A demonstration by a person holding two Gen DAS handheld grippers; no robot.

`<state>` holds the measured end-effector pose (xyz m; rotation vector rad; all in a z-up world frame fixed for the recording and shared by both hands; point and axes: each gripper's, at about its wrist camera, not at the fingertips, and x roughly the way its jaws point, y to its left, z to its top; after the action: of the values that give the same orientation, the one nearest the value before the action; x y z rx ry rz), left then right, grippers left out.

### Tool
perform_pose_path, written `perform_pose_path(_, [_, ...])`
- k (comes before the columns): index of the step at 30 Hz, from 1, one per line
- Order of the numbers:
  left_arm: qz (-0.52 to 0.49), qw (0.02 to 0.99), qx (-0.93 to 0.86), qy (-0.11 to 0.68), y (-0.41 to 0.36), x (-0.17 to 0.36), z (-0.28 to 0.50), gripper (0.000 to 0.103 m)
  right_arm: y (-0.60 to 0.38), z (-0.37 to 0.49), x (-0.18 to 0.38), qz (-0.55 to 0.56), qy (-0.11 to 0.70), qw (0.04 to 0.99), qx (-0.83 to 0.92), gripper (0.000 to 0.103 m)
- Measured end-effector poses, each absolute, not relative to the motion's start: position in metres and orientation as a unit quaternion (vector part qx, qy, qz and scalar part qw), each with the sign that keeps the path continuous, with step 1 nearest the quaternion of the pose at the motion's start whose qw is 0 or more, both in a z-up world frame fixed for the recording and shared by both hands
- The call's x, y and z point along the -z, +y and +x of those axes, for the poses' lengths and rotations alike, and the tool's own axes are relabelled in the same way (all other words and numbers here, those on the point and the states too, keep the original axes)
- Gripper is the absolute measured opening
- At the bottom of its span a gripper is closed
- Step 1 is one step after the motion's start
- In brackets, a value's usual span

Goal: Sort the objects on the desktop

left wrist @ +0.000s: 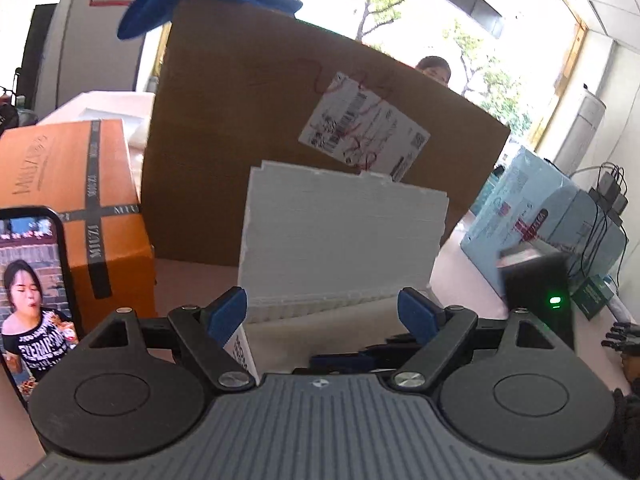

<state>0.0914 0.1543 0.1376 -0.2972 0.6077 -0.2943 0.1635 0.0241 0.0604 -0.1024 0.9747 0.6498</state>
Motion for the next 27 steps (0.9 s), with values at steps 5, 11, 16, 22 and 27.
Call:
perform_pose_path(5, [-0.167, 0.926, 0.146, 0.306, 0.158, -0.135, 0.094, 0.081, 0.026, 0.164, -0.056, -0.041, 0.471, 0.827, -0.305, 0.025])
perform_pose_path(11, [-0.176, 0.924, 0.157, 0.300, 0.160, -0.139, 0.090, 0.081, 0.000, 0.145, -0.091, -0.067, 0.389, 0.884, -0.251, 0.025])
perform_pose_path(16, [-0.168, 0.925, 0.162, 0.300, 0.153, -0.138, 0.090, 0.081, -0.012, 0.152, -0.088, -0.082, 0.403, 0.891, -0.192, 0.020])
perform_pose_path(22, [-0.158, 0.926, 0.161, 0.302, 0.147, -0.139, 0.088, 0.081, -0.015, 0.174, -0.064, -0.071, 0.437, 0.883, -0.155, 0.019])
perform_pose_path(27, [-0.158, 0.928, 0.163, 0.295, 0.149, -0.143, 0.086, 0.082, -0.020, 0.177, -0.065, -0.059, 0.446, 0.879, -0.156, 0.020])
